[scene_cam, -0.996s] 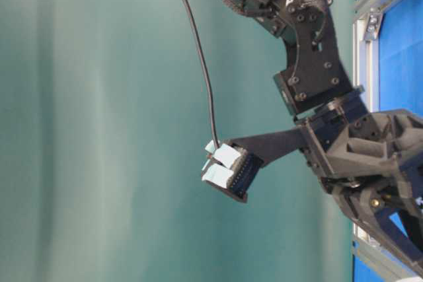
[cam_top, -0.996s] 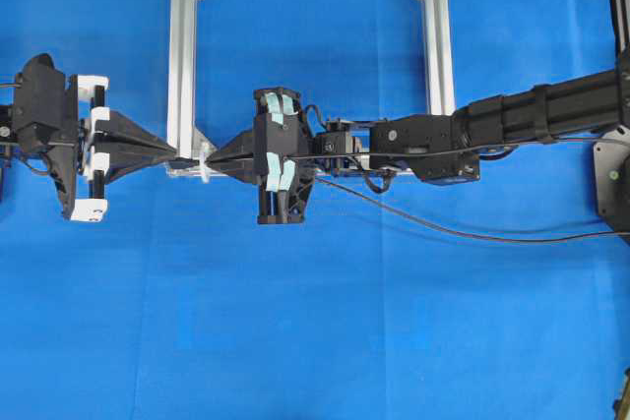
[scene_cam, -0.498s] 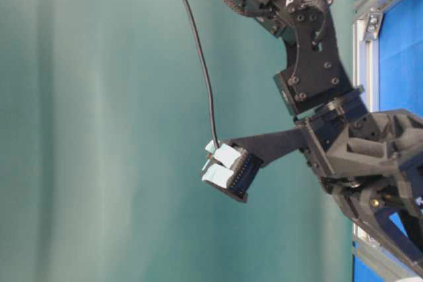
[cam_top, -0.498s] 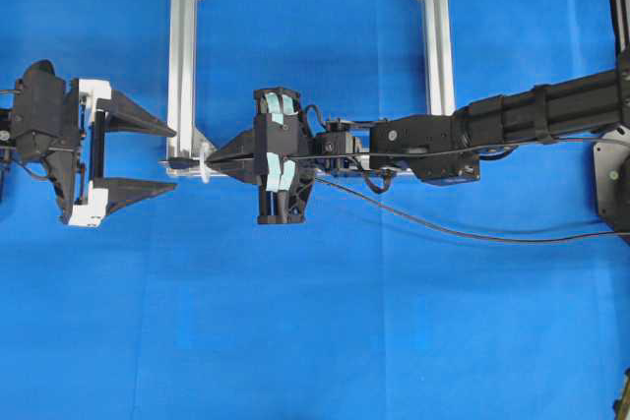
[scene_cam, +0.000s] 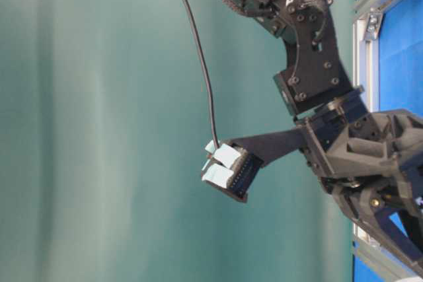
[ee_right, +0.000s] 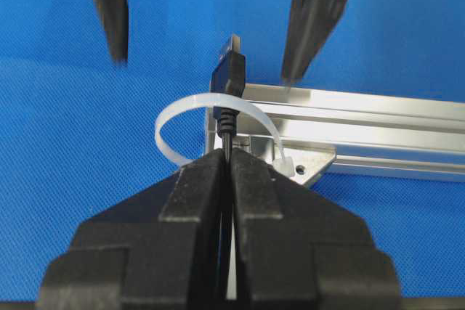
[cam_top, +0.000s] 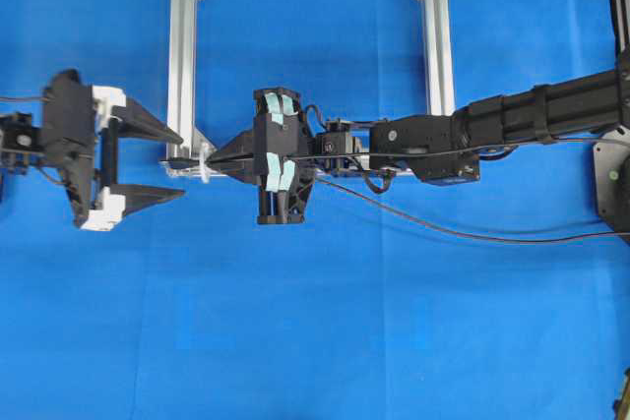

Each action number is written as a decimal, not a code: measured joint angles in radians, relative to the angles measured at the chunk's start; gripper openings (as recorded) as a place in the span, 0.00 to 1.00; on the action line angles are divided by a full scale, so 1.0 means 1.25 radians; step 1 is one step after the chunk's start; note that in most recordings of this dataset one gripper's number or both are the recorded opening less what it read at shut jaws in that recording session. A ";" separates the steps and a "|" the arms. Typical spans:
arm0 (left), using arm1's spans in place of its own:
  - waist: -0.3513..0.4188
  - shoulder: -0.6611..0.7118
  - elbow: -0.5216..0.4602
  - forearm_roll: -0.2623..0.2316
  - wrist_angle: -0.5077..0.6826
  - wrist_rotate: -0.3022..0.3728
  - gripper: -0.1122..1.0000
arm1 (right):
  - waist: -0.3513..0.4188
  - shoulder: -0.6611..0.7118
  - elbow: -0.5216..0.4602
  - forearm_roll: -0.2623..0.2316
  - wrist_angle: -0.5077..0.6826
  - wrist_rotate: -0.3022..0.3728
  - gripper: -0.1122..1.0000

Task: Insert the wire through the string loop located on the left side.
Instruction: 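Close the left gripper on the USB plug beyond the loop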

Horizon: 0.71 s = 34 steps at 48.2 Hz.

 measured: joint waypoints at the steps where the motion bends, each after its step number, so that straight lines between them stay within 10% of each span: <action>1: 0.000 0.010 -0.004 0.000 0.001 0.000 0.88 | 0.000 0.000 0.000 0.000 0.000 0.000 0.10; 34: 0.002 0.050 -0.016 0.000 0.001 0.000 0.87 | 0.000 0.000 -0.001 0.000 0.000 0.000 0.10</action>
